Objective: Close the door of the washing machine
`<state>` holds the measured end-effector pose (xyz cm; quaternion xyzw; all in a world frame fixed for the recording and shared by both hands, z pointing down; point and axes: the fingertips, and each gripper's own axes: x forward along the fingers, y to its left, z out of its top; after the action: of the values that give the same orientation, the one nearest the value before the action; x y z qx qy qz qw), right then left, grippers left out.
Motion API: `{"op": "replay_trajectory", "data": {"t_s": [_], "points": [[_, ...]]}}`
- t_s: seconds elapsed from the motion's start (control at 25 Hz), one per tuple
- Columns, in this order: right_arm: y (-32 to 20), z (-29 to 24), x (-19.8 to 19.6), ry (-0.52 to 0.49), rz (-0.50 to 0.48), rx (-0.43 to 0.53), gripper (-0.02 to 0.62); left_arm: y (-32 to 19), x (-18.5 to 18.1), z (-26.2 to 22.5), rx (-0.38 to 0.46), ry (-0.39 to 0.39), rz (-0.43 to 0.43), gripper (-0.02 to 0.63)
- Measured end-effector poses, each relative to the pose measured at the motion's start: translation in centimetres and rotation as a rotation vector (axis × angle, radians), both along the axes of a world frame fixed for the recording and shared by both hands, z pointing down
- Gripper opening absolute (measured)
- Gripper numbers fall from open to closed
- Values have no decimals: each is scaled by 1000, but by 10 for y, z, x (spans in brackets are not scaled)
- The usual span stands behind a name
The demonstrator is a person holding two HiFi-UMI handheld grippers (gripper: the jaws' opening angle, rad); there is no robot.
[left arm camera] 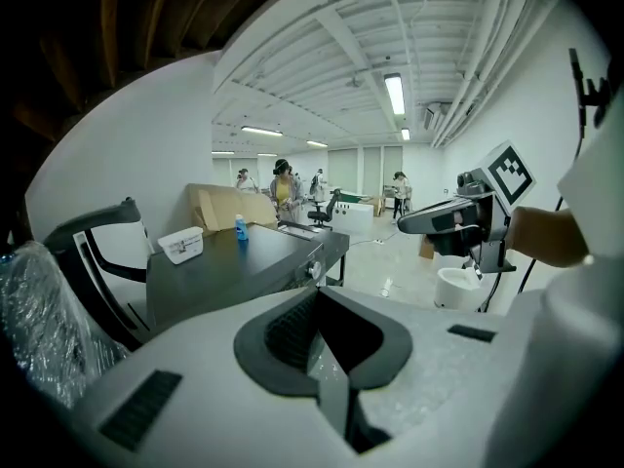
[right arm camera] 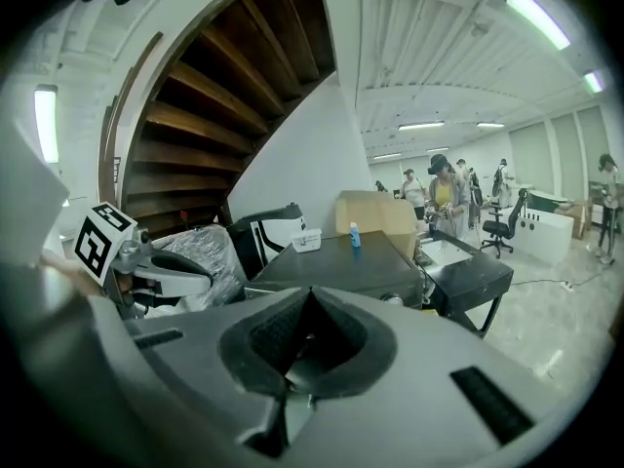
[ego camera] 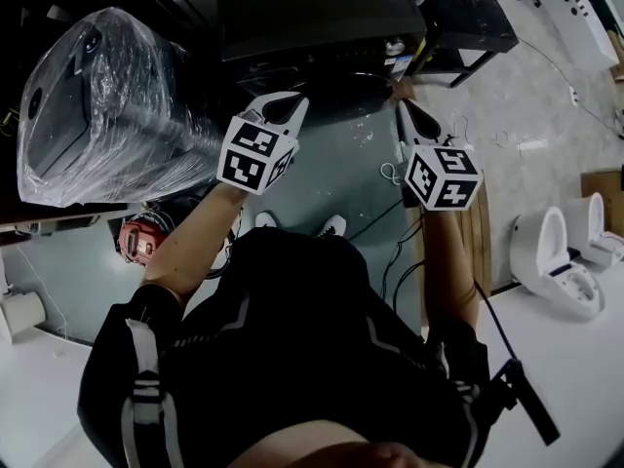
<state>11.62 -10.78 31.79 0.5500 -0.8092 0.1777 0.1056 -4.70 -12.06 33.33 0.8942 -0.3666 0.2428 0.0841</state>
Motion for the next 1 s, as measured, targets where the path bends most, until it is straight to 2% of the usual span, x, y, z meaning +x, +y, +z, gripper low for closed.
{"op": "replay_trajectory", "data": {"t_s": [0.44, 0.76, 1.0], "points": [[13, -47, -49, -3, 83, 100, 5, -1, -75, -37, 78, 92, -51, 5], [24, -89, -66, 42, 138, 195, 5, -3, -138, -77, 203, 209, -144, 5], [30, -120, -74, 60, 165, 255, 5, -3, -186, -103, 269, 253, -213, 4]]}}
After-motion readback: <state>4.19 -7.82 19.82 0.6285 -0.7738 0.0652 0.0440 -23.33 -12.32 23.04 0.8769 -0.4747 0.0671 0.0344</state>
